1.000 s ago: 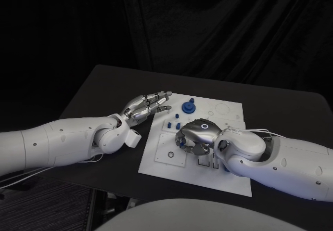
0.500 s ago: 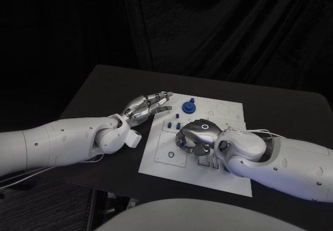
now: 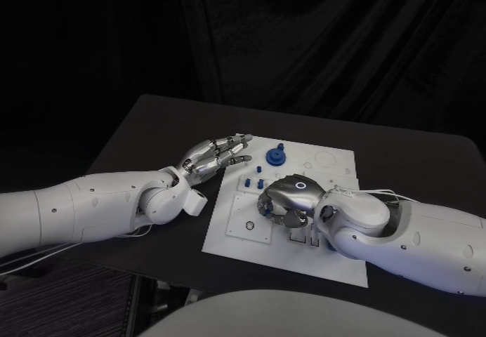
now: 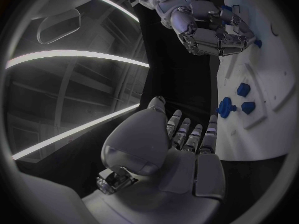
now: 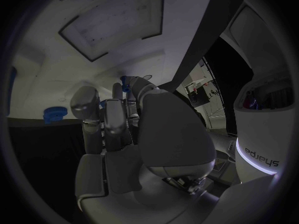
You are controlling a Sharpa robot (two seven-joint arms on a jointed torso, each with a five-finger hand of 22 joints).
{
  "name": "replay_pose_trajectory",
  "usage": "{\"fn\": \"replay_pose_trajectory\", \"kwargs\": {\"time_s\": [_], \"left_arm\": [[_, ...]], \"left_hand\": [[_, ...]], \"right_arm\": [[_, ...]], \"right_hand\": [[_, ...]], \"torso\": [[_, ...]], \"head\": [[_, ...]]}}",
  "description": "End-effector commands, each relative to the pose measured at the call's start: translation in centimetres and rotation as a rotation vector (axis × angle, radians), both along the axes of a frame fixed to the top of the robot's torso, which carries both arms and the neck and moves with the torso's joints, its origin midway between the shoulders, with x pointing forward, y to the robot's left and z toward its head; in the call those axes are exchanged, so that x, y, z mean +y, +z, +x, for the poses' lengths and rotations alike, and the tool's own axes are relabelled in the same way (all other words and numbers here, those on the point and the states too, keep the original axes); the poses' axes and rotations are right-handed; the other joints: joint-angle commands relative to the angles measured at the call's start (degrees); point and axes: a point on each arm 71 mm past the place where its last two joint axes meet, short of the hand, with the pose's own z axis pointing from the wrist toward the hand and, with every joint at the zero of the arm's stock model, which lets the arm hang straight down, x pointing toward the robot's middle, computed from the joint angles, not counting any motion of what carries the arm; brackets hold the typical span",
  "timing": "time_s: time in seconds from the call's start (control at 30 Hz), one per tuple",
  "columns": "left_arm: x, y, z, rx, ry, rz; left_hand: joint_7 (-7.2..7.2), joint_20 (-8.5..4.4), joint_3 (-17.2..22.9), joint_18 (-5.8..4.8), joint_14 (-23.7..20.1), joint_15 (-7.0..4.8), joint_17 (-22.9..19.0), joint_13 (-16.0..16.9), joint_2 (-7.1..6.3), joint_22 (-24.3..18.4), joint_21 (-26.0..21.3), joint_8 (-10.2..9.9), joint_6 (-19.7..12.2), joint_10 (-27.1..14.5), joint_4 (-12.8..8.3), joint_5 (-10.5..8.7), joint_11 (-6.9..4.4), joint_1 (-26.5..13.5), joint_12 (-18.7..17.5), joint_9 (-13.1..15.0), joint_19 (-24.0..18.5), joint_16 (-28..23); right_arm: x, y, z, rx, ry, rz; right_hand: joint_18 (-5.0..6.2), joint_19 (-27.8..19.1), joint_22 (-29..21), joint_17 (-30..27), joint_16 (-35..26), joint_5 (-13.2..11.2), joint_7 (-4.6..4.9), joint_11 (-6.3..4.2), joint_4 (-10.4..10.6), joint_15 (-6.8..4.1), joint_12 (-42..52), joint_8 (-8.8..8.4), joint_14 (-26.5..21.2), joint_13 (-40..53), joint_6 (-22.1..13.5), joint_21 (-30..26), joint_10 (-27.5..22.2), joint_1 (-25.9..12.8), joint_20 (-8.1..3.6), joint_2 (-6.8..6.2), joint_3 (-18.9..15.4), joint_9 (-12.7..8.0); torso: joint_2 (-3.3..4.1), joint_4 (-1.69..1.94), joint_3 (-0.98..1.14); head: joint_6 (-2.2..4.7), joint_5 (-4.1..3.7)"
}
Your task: Assemble the parts on the task board
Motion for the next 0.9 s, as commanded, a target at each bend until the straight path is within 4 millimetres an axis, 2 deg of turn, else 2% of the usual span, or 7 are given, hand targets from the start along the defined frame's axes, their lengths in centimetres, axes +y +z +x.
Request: {"fn": "replay_pose_trajectory", "kwargs": {"time_s": [0.03,0.7,0.8,0.83,0.87,0.9], "left_arm": [[-0.19,0.12,-0.08,-0.009,-0.01,-0.027],[-0.32,-0.03,-0.08,-0.002,-0.016,-0.027],[-0.33,-0.04,-0.08,-0.002,-0.017,-0.027],[-0.33,-0.05,-0.08,-0.001,-0.017,-0.027],[-0.33,-0.05,-0.08,-0.001,-0.017,-0.027],[-0.33,-0.06,-0.08,-0.001,-0.017,-0.027]], "left_hand": [[-0.07,-0.1,0.3,0.64,0.0,0.12,0.1,0.0,0.01,0.0,0.0,-0.1,-0.1,-0.4,-0.1,0.34,0.07,0.6,-0.1,-0.1,0.3,0.3],[0.11,-0.03,0.4,0.59,-0.1,0.23,0.1,0.0,0.07,-0.1,0.0,-0.1,-0.1,-0.6,-0.2,0.48,-0.15,0.8,-0.3,-0.1,0.3,0.3],[0.11,-0.03,0.4,0.59,-0.1,0.23,0.1,0.0,0.07,-0.1,0.0,-0.1,-0.1,-0.6,-0.2,0.48,-0.15,0.8,-0.3,-0.1,0.3,0.3],[0.17,-0.02,0.4,0.57,-0.1,0.26,0.1,0.0,0.12,-0.1,0.0,-0.1,-0.1,-0.7,-0.2,0.51,-0.23,0.8,-0.4,-0.1,0.3,0.3],[0.17,-0.02,0.4,0.57,-0.1,0.26,0.1,0.0,0.12,-0.1,0.0,-0.1,-0.1,-0.7,-0.2,0.51,-0.23,0.8,-0.4,-0.1,0.3,0.3],[0.17,-0.02,0.4,0.57,-0.1,0.26,0.1,0.0,0.12,-0.1,0.0,-0.1,-0.1,-0.7,-0.2,0.51,-0.23,0.8,-0.4,-0.1,0.3,0.3]], "right_arm": [[-0.08,-0.18,-0.05,0.002,-0.006,-0.017],[0.12,-0.35,-0.07,0.013,-0.002,-0.038],[0.17,-0.4,-0.05,0.015,-0.004,-0.044],[0.18,-0.42,-0.04,0.016,-0.005,-0.046],[0.19,-0.44,-0.03,0.017,-0.007,-0.049],[0.18,-0.47,-0.01,0.018,-0.009,-0.052]], "right_hand": [[-0.46,-0.1,6.8,-0.1,-0.3,-0.2,-0.14,0.01,0.2,0.39,0.3,-0.26,-0.2,0.1,0.3,-0.3,0.2,0.2,0.3,0.22,0.2,-0.1],[-0.42,-0.3,6.7,-0.4,-0.5,-0.6,-0.08,0.14,0.6,0.53,-0.2,-0.85,-0.4,-0.2,-0.1,-0.6,0.0,-0.3,0.45,0.13,0.1,-0.5],[-0.25,-0.8,6.5,-0.8,-0.8,-2.3,0.06,0.24,0.9,0.66,-0.8,-2.41,-0.8,-0.5,-1.8,-1.6,-0.6,-0.5,0.61,0.0,0.3,-1.4],[-0.12,-1.2,6.3,-1.1,-1.2,-4.5,0.03,0.31,1.4,0.78,-1.5,-4.26,-1.1,-0.7,-4.5,-2.4,-1.7,-1.1,0.71,-0.28,0.3,-2.5],[0.03,-1.7,6.0,-1.6,-1.6,-6.0,-0.24,0.55,1.8,0.91,-2.0,-5.42,-1.5,-0.8,-5.8,-3.4,-2.8,-1.4,0.84,-0.58,0.3,-3.4],[0.24,-2.5,5.7,-2.2,-2.1,-7.9,-0.8,1.07,2.4,1.11,-2.6,-6.79,-2.2,-1.0,-7.5,-4.9,-4.5,-2.0,1.03,-1.04,0.1,-4.6]], "torso": [[0.02,0.06,-0.03],[0.06,0.08,0.0],[0.0,0.05,0.0],[0.0,0.07,-0.01],[-0.01,0.06,-0.01],[0.0,0.05,-0.03]], "head": [[0.0,-0.11],[0.0,-0.02],[0.0,0.08],[0.0,0.07],[0.0,0.07],[0.0,0.08]]}}
